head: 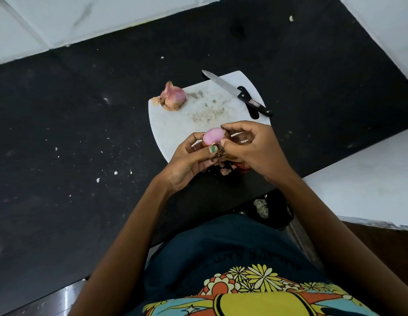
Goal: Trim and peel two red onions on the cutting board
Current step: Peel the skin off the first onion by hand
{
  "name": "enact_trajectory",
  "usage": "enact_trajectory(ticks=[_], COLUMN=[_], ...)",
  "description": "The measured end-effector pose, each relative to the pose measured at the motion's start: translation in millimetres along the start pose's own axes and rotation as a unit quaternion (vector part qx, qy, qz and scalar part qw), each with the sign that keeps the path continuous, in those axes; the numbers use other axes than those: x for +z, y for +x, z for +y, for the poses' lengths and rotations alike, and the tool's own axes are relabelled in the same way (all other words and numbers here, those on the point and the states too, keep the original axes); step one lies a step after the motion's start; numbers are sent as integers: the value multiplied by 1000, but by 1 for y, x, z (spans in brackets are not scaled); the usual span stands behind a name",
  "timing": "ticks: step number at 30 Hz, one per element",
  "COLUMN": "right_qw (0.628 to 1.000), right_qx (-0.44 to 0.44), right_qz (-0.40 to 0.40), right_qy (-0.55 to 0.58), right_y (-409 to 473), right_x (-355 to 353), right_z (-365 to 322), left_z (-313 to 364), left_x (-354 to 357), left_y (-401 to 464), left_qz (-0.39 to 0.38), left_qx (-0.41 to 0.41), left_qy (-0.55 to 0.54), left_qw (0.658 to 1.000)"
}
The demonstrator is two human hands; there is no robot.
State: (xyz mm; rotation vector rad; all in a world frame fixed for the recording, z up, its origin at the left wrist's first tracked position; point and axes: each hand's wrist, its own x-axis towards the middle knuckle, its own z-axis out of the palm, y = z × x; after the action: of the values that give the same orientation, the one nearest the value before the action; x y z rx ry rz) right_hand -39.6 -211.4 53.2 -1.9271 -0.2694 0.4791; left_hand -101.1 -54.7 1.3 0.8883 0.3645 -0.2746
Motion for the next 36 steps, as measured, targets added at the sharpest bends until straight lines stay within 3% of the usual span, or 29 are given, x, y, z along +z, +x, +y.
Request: enact_trajectory(ticks=[10,15,20,31,36], right_qw=[999,999,994,999,994], right_qx=[-19,-27,15,3,28], right_qz=[-12,37,54,45,67], right_qy=[25,21,88,8,81], right_y=[5,5,4,4,7], right_x=[-6,-6,-5,1,0], right_z=[1,4,9,8,10], left_z=[-2,-3,-1,2,1], left_x=[-3,-5,-4,1,-2], left_y=[1,2,2,2,3], left_qz=[-1,-6,10,19,18], left_qx=[1,-6,2,15,3], left_qy=[-9,-23,-34,68,56], left_qw=[1000,1000,999,997,998])
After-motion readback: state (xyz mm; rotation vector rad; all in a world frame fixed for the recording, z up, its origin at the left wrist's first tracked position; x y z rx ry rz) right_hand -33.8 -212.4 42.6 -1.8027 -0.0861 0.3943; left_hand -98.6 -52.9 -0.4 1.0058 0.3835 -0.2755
